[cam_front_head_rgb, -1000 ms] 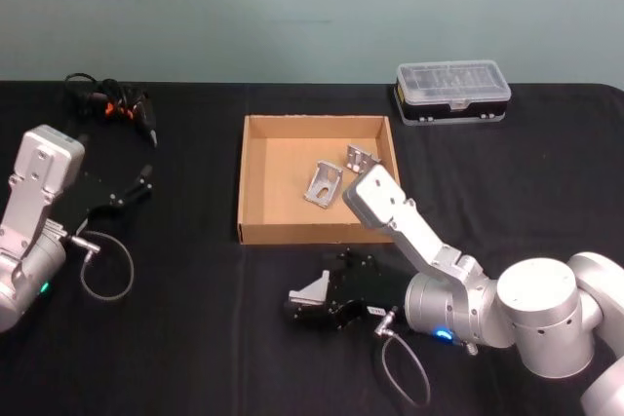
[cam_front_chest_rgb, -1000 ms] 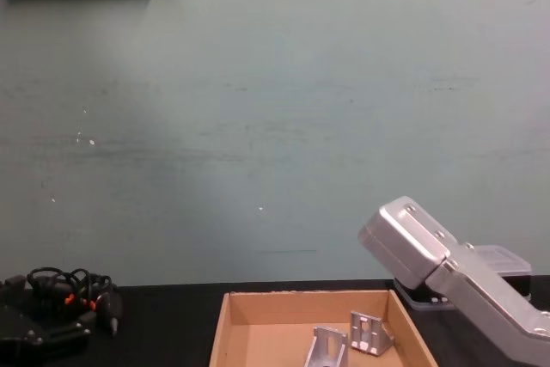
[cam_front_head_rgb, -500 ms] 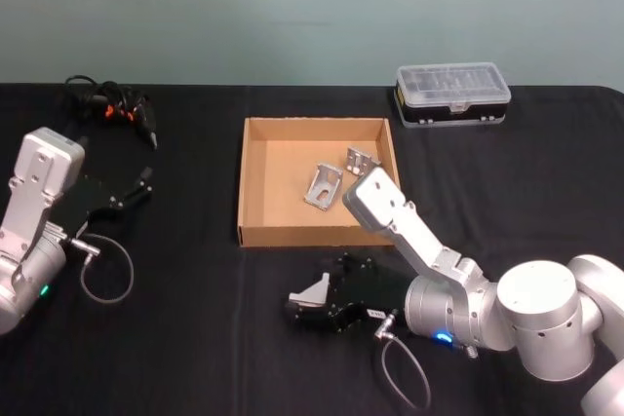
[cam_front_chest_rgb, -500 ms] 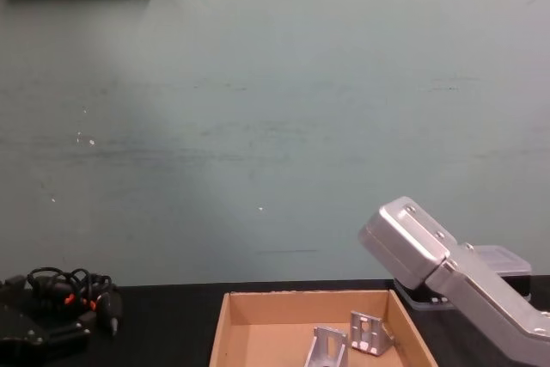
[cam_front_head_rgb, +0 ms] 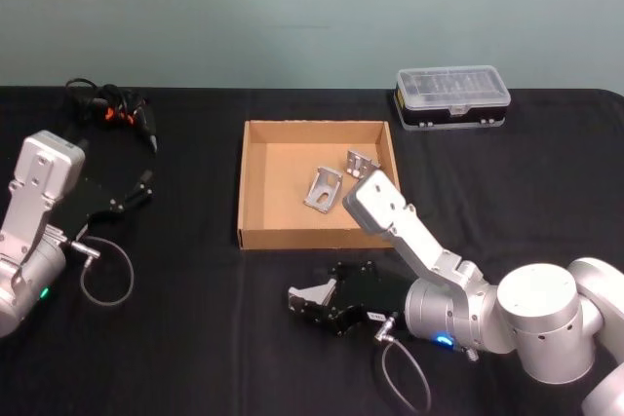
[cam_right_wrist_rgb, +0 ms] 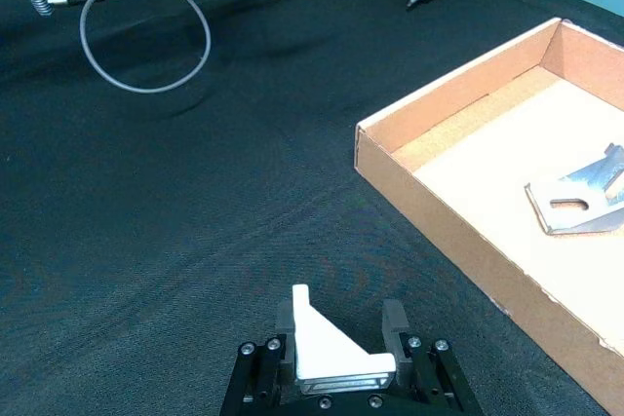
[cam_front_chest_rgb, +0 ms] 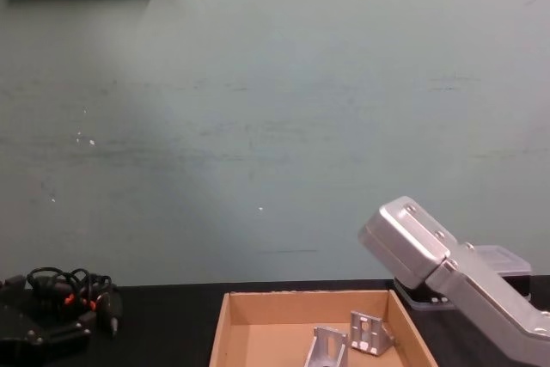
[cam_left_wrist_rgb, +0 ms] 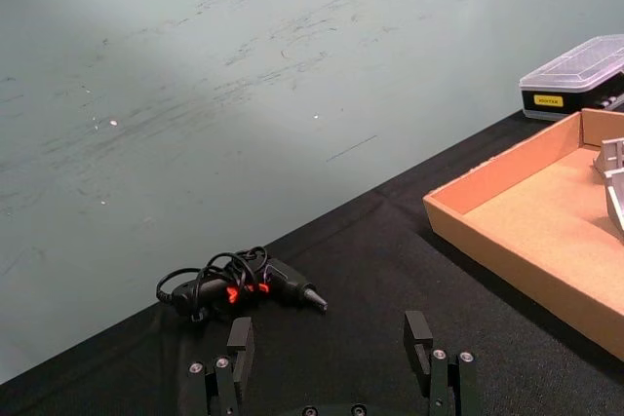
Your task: Use one hand to pick up the angle iron from the table and place it into the box.
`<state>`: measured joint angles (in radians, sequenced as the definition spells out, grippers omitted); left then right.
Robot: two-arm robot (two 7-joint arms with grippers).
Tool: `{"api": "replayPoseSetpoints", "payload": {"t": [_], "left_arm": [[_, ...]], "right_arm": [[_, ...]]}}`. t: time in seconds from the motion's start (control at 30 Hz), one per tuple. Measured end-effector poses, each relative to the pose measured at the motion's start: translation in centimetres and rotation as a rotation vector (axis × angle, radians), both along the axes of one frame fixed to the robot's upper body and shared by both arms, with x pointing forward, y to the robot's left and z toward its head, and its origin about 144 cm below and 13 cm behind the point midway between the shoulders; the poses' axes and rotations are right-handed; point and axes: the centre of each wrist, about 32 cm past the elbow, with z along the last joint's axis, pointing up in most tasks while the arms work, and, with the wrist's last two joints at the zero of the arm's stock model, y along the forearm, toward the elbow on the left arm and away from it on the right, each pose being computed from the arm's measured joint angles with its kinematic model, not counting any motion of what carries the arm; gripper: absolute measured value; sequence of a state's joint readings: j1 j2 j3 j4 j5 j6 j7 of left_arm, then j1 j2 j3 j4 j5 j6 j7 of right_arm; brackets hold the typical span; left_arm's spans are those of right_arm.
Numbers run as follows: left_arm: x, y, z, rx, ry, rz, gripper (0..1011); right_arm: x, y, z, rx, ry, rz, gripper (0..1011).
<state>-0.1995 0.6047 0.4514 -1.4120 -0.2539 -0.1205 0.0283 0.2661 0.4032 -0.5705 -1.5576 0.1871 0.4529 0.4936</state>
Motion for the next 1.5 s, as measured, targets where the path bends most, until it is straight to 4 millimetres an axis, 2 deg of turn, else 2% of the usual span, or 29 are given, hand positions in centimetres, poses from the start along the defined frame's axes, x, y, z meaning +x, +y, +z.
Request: {"api": "replayPoseSetpoints", "payload": {"t": [0.8,1.2,1.5], "left_arm": [[0.0,0.0,0.0,0.0,0.0,0.0,1011],[0.0,0.0,0.0,0.0,0.0,0.0,1011],[0.0,0.0,0.0,0.0,0.0,0.0,1011]], "right_arm": [[-0.2,-0.1,0.0,0.009,-0.016,0.005,539],[-0.7,-0.4,1.9,0.07,-0.095,-0.016,539],[0.3,-1.0,3.1,0.13,-0.112,-0.062,539]]}}
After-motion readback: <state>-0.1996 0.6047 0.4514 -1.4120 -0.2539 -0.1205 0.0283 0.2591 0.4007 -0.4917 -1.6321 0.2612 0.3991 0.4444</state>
